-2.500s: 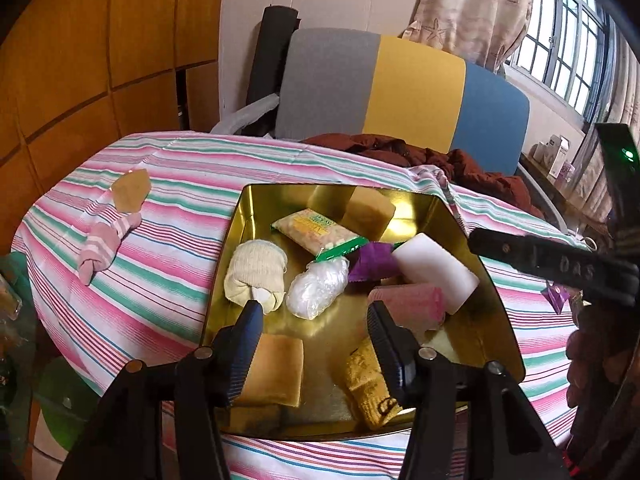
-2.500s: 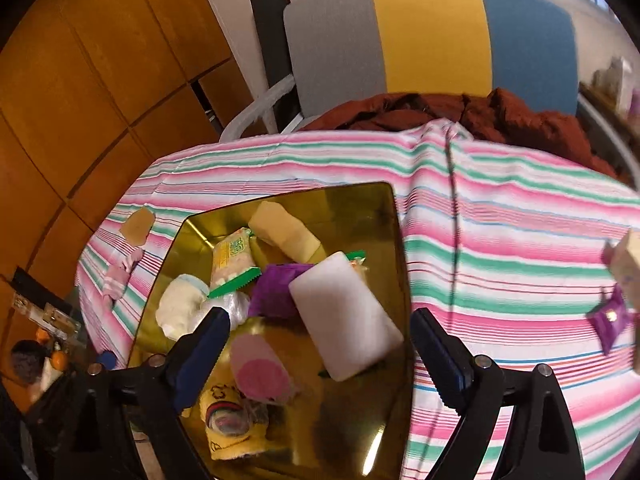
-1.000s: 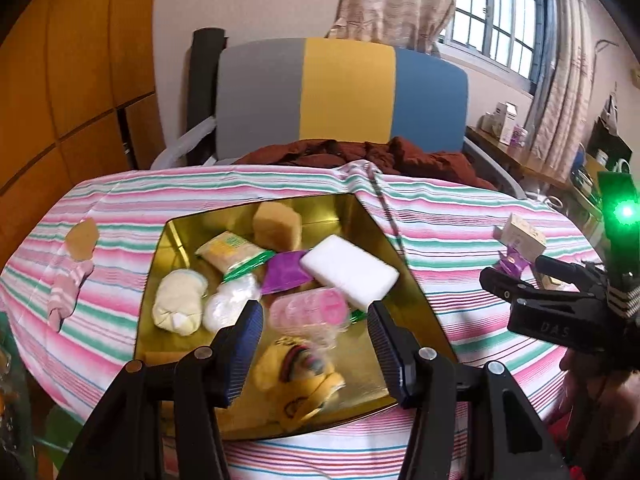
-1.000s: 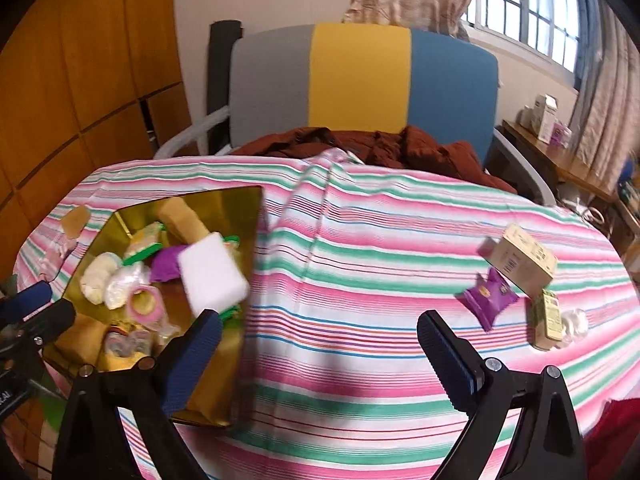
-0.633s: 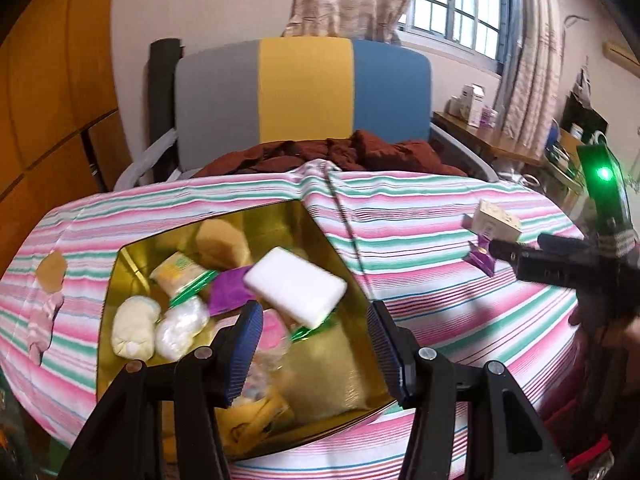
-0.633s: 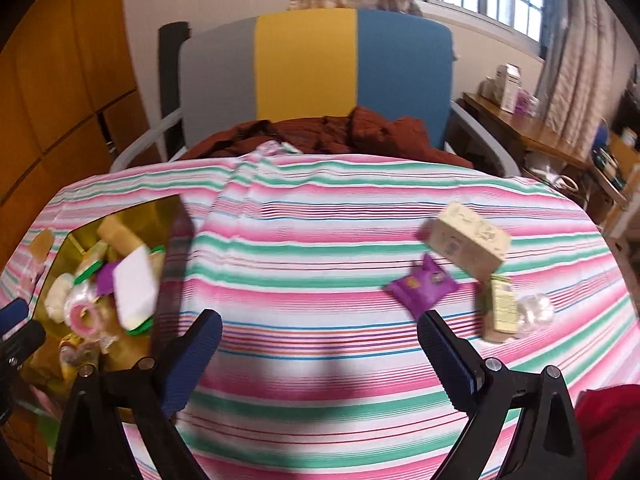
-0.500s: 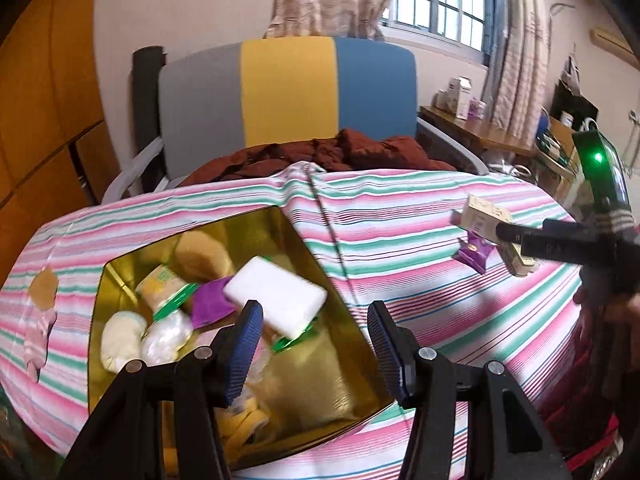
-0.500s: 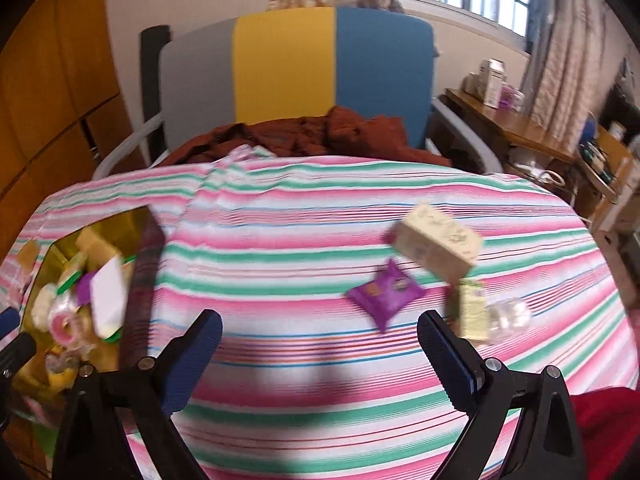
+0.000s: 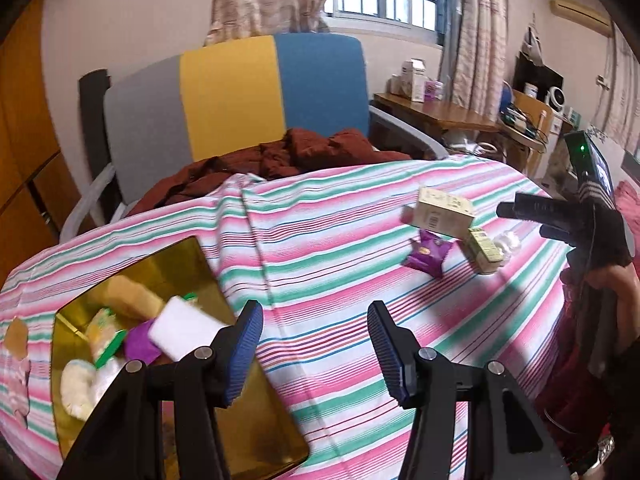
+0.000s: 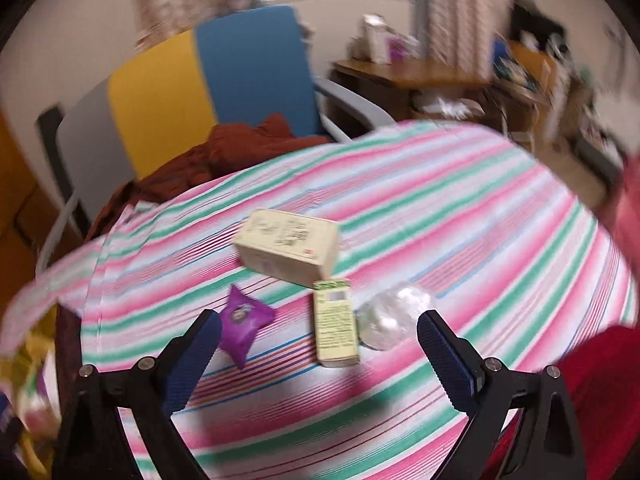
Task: Organize objects
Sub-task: 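Move both tools from the gold tray back to the remaining items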
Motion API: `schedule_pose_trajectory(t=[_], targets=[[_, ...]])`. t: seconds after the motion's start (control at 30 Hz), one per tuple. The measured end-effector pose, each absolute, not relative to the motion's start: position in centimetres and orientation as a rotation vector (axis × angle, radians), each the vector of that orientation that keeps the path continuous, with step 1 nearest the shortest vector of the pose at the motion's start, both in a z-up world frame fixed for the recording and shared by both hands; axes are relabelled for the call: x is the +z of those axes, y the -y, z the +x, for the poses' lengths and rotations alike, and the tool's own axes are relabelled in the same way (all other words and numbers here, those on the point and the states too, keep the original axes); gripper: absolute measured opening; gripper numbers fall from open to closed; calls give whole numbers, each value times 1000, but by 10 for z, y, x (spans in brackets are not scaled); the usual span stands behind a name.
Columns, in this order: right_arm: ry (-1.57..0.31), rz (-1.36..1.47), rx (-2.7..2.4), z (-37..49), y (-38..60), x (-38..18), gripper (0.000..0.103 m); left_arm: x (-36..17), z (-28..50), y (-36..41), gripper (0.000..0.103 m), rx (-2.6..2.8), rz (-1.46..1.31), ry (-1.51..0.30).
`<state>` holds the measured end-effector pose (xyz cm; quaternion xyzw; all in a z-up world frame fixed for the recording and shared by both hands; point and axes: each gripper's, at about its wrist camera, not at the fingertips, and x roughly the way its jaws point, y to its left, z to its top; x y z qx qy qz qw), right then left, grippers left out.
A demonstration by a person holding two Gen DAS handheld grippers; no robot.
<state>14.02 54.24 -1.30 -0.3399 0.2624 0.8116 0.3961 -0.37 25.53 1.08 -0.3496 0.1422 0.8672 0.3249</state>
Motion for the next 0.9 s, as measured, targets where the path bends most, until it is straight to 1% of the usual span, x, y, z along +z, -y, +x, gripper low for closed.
schedule_pose_trajectory(t=[0.1,0.23,0.5,0.73,0.9], targets=[[-776,-801,2016,155,-555,-15,99,5,-4,-273,55,2241,-923,-392],[-862,-784,1991,165,-562,-19,99,-3,-3,-295,55,2203,-939,-412],[-911,-727,1963,173,-568,-21,99,-22,-6,-341,55,2115,-977,-435],[-1020,-653,1921,189,-578,-25,100,-39,-22,-387,55,2017,-1001,-451],[-1032,-664,1936,186,-579,-25,100,-58,-30,-418,55,1956,-1001,-518]])
